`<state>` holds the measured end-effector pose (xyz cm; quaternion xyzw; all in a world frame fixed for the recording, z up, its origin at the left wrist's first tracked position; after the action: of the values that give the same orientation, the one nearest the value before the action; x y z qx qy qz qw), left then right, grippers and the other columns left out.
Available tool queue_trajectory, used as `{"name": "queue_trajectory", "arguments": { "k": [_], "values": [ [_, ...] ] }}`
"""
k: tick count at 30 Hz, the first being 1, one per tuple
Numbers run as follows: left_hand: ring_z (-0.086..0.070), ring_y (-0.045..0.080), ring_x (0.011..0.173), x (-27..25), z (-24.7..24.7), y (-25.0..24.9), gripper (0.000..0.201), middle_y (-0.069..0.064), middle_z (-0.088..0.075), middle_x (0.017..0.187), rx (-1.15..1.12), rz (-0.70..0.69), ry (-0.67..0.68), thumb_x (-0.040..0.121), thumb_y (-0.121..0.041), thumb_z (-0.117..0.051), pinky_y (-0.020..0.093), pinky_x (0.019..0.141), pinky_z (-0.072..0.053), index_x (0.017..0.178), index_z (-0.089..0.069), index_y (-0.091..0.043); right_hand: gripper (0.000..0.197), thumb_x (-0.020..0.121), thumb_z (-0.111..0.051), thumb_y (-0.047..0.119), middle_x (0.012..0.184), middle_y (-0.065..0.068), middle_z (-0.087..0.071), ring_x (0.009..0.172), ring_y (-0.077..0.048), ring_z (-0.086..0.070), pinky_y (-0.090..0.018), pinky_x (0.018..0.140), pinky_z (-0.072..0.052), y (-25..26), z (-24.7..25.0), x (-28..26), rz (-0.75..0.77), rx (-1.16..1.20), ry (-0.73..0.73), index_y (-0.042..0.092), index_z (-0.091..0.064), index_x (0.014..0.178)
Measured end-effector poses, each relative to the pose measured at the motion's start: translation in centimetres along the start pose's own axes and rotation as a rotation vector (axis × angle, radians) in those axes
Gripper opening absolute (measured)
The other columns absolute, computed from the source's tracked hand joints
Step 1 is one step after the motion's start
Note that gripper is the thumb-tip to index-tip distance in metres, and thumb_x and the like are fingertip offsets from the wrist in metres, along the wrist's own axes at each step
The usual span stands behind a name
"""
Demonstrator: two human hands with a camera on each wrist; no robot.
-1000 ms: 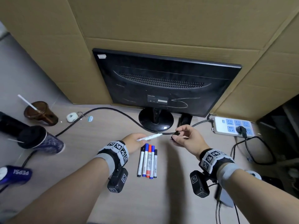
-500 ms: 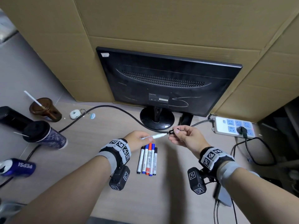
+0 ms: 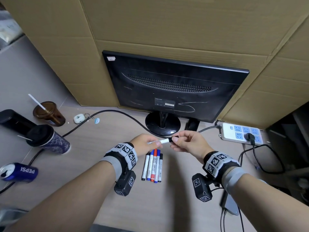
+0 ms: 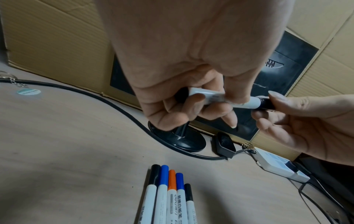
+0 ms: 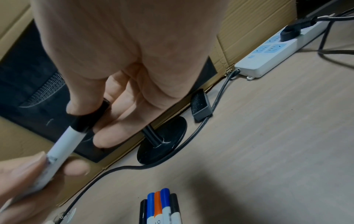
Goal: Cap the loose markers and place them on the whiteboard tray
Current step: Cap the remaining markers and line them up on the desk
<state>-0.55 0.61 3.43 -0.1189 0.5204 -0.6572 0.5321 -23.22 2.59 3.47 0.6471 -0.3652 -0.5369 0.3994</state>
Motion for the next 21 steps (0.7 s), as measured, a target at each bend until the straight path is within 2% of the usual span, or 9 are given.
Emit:
{"name": "queue_trajectory", "arguments": {
  "k": [2,4,8,11,14,17,21],
  "values": [
    [-0.056,-0.006,0.065,-0.2,0.2,-0.2,0.023,-0.021,-0.064,0.068,0.034,-0.010,-0.012,0.100,-0.032,-0.060,0.020,0.072,-0.042,0.091,-0.080,-0.028,0.019,0.093,-0.074,0.002,0.081,-0.017,-0.075,0.081,-0.029,-0.077,-0.035,0.081,-0.066,0.4,-0.2,0.0,0.006,-0.046,0.007,-0.010,-0.072,0.108],
    [-0.055,-0.005,0.068,-0.4,0.2,-0.4,0.023,-0.016,-0.063,0.073,0.052,-0.034,-0.018,0.102,-0.028,-0.059,0.018,0.071,-0.040,0.090,-0.078,-0.024,0.019,0.093,-0.074,0.001,0.073,-0.010,-0.075,0.079,-0.027,-0.077,-0.035,0.082,-0.066,0.7,-0.4,0.2,0.010,-0.049,0.007,-0.011,-0.072,0.106],
    [-0.055,0.002,0.076,-0.7,0.0,-0.5,0.023,-0.008,-0.065,0.082,0.052,-0.040,-0.025,0.103,-0.027,-0.058,0.018,0.072,-0.041,0.089,-0.076,-0.021,0.018,0.092,-0.074,-0.001,0.065,-0.005,-0.070,0.076,-0.025,-0.077,-0.035,0.083,-0.066,1.1,-0.9,0.4,0.006,-0.047,-0.001,-0.014,-0.071,0.105],
    [-0.057,0.009,0.078,-0.8,-0.2,-0.3,0.025,-0.004,-0.066,0.083,0.019,-0.015,-0.033,0.102,-0.029,-0.058,0.023,0.074,-0.042,0.090,-0.077,-0.017,0.017,0.094,-0.072,-0.002,0.061,-0.002,-0.068,0.075,-0.023,-0.078,-0.034,0.083,-0.066,1.1,-1.0,0.4,0.004,-0.057,0.012,-0.014,-0.071,0.106],
    [-0.054,0.009,0.075,-1.2,-0.1,-0.4,0.027,-0.005,-0.064,0.081,0.055,-0.008,0.008,0.103,-0.031,-0.056,0.023,0.070,-0.040,0.093,-0.078,-0.018,0.017,0.094,-0.073,0.000,0.064,-0.005,-0.068,0.078,-0.023,-0.078,-0.034,0.082,-0.066,0.8,-1.0,0.3,-0.006,-0.078,0.031,-0.012,-0.072,0.106],
    [-0.047,0.008,0.062,-1.6,-0.2,0.0,0.028,-0.008,-0.053,0.070,0.093,0.042,0.099,0.106,-0.032,-0.051,0.019,0.058,-0.037,0.100,-0.076,-0.020,0.021,0.094,-0.075,0.005,0.076,-0.014,-0.074,0.078,-0.021,-0.077,-0.029,0.074,-0.066,0.2,-1.5,0.2,-0.038,-0.092,0.058,-0.010,-0.074,0.108],
    [-0.051,0.013,0.057,-2.3,-0.7,0.8,0.014,-0.001,-0.065,0.076,-0.059,0.089,0.124,0.107,-0.023,-0.048,0.022,0.056,-0.045,0.112,-0.060,-0.022,0.019,0.093,-0.075,0.006,0.084,-0.015,-0.080,0.077,-0.018,-0.079,-0.031,0.076,-0.067,-0.2,-3.4,0.8,-0.043,-0.080,0.084,-0.002,-0.074,0.111]
  ]
}}
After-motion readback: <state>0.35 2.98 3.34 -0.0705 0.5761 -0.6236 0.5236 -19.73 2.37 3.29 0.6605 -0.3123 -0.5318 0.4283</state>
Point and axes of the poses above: each hand's wrist, its own x-axis towards the middle knuckle, its own z-axis out of the back of the hand, y = z × x, the point moved 3 cm from there along x, towards the middle knuckle
